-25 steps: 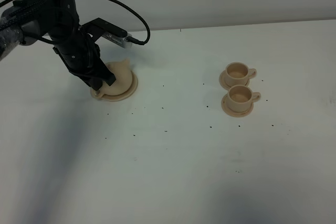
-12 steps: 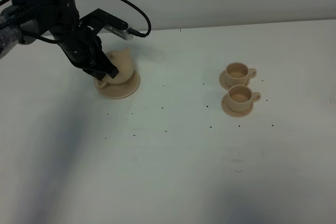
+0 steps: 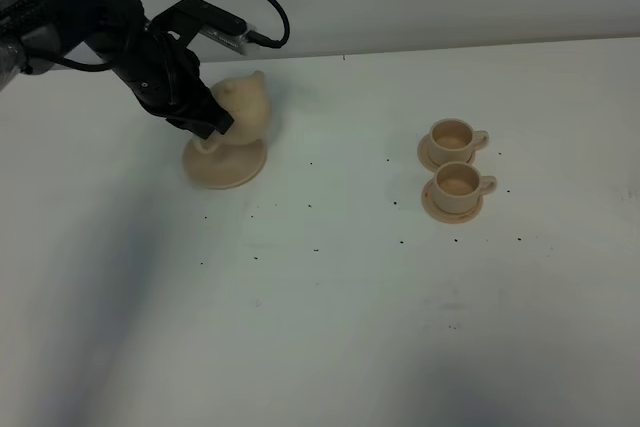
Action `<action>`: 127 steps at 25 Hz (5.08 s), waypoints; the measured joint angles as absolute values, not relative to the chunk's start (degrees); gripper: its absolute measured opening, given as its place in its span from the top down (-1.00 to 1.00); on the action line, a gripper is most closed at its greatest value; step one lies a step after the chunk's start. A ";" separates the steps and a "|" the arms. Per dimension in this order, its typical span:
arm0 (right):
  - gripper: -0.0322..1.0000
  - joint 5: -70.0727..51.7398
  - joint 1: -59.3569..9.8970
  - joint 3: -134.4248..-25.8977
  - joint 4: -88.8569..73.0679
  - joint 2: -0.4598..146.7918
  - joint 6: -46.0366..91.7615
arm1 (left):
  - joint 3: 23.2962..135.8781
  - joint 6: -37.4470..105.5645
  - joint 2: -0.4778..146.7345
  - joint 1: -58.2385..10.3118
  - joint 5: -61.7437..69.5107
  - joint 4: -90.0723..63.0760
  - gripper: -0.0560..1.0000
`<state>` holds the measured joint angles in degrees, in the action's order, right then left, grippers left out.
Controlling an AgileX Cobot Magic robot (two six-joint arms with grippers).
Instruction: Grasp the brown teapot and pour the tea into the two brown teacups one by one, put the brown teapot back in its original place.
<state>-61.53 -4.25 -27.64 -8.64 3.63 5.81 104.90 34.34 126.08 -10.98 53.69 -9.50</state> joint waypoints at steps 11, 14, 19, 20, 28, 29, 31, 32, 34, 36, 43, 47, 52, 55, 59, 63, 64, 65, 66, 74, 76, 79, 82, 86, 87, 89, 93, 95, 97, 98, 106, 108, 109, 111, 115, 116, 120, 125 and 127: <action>0.26 -61.53 -4.25 -27.64 -8.64 3.63 5.81 | 104.90 38.50 126.03 -22.57 46.46 -10.59 0.66; 0.26 -61.53 -4.25 -27.64 -8.64 3.63 5.81 | 104.97 38.10 126.03 -24.80 44.69 -9.07 0.66; 0.26 -61.53 -4.25 -27.64 -8.64 3.63 5.81 | 110.43 36.08 127.39 -26.14 44.74 -8.71 0.66; 0.26 -61.53 -4.25 -27.64 -8.64 3.63 5.81 | 112.16 35.69 128.04 -26.36 44.87 -8.64 0.66; 0.26 -61.53 -4.25 -27.64 -8.64 3.63 5.81 | 123.77 33.22 134.80 -29.39 52.09 -3.97 0.66; 0.26 -61.53 -4.25 -27.64 -8.64 3.63 5.81 | 124.08 32.74 135.30 -29.62 52.28 -2.96 0.66; 0.26 -61.53 -4.25 -27.64 -8.64 3.63 5.81 | 124.38 32.27 135.82 -29.89 52.49 -1.18 0.66; 0.26 -61.53 -4.25 -27.64 -8.64 3.63 5.81 | 124.38 32.06 135.89 -29.89 52.57 0.00 0.66; 0.26 -61.53 -4.25 -27.64 -8.64 3.63 5.81 | 124.38 31.87 135.89 -29.89 52.64 1.43 0.66; 0.26 -61.53 -4.25 -27.64 -8.64 3.63 5.81 | 124.50 31.87 135.89 -29.95 52.66 2.51 0.66; 0.26 -61.53 -4.25 -27.64 -8.64 3.63 5.81 | 124.56 34.35 135.89 -31.01 51.87 3.89 0.66; 0.26 -61.53 -4.25 -27.64 -8.64 3.63 5.81 | 124.56 36.74 135.89 -33.15 49.51 6.16 0.66; 0.26 -61.53 -4.25 -27.64 -8.64 3.63 5.81 | 124.56 36.92 135.89 -34.76 47.73 9.91 0.67; 0.26 -61.53 -4.25 -27.64 -8.64 3.63 5.81 | 124.56 37.04 135.89 -34.83 47.73 11.65 0.67; 0.26 -61.53 -4.25 -27.64 -8.64 3.63 5.81 | 124.56 38.41 135.89 -34.83 47.55 13.35 0.67; 0.26 -61.53 -4.25 -27.64 -8.64 3.63 5.81 | 124.56 39.83 135.89 -34.83 47.60 13.92 0.67; 0.26 -61.53 -4.25 -27.64 -8.64 3.63 5.81 | 124.56 39.82 135.89 -34.83 47.60 13.97 0.67; 0.26 -61.53 -4.25 -27.64 -8.64 3.63 5.81 | 124.56 39.82 135.94 -34.83 47.60 14.03 0.67; 0.26 -61.53 -4.25 -27.64 -8.64 3.63 5.81 | 124.56 39.82 135.99 -34.83 47.60 14.08 0.67; 0.26 -61.53 -4.25 -27.64 -8.64 3.63 5.81 | 124.61 40.11 136.90 -35.39 47.73 16.07 0.67; 0.26 -61.53 -4.25 -27.64 -8.64 3.63 5.81 | 124.68 40.11 137.52 -35.60 47.73 16.85 0.67; 0.26 -61.53 -4.25 -27.64 -8.64 3.63 5.81 | 124.68 40.11 138.41 -36.26 48.38 18.31 0.67; 0.26 -61.53 -4.25 -27.64 -8.64 3.63 5.81 | 124.68 40.17 138.75 -36.98 48.60 20.21 0.67; 0.26 -61.53 -4.25 -27.64 -8.64 3.63 5.81 | 124.68 40.17 138.75 -37.53 49.07 23.79 0.67; 0.26 -61.53 -4.25 -27.64 -8.64 3.63 5.81 | 124.68 40.17 138.75 -37.56 49.36 24.75 0.67; 0.26 -61.53 -4.25 -27.64 -8.64 3.63 5.81 | 124.68 40.17 138.75 -37.56 50.55 25.76 0.67; 0.26 -61.53 -4.25 -27.64 -8.64 3.63 5.81 | 124.68 40.17 138.75 -37.60 51.98 26.57 0.67; 0.26 -61.53 -4.25 -27.64 -8.64 3.63 5.81 | 124.68 40.17 138.75 -37.79 51.97 26.99 0.67; 0.26 -61.53 -4.25 -27.64 -8.64 3.63 5.81 | 124.68 40.12 138.75 -37.93 51.92 27.00 0.67; 0.26 -61.53 -4.25 -27.64 -8.64 3.63 5.81 | 124.68 40.12 138.75 -38.05 51.92 27.04 0.67; 0.26 -61.53 -4.25 -27.64 -8.64 3.63 5.81 | 124.68 40.12 138.75 -39.19 51.87 27.22 0.67; 0.26 -61.53 -4.25 -27.64 -8.64 3.63 5.81 | 124.68 40.12 138.75 -39.19 51.87 27.22 0.67; 0.26 -61.53 -4.25 -27.64 -8.64 3.63 5.81 | 124.68 40.12 138.75 -39.19 51.87 27.22 0.67; 0.26 -61.53 -4.25 -27.64 -8.64 3.63 5.81 | 124.68 40.12 138.75 -39.19 52.03 27.22 0.67; 0.26 -61.53 -4.25 -27.64 -8.64 3.63 5.81 | 124.68 40.12 138.75 -39.19 52.20 27.22 0.67; 0.26 -61.53 -4.25 -27.64 -8.64 3.63 5.81 | 124.68 40.07 138.75 -39.19 52.40 27.22 0.67; 0.26 -61.53 -4.25 -27.64 -8.64 3.63 5.81 | 124.68 40.07 138.75 -39.19 52.94 27.69 0.67; 0.26 -61.53 -4.25 -27.64 -8.64 3.63 5.81 | 124.68 40.12 138.75 -39.19 53.05 28.81 0.67; 0.26 -61.53 -4.25 -27.64 -8.64 3.63 5.81 | 124.68 40.12 138.75 -39.19 53.05 28.88 0.67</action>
<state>-61.53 -4.25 -27.64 -8.64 3.63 5.81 124.68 40.12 138.75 -39.19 53.05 28.88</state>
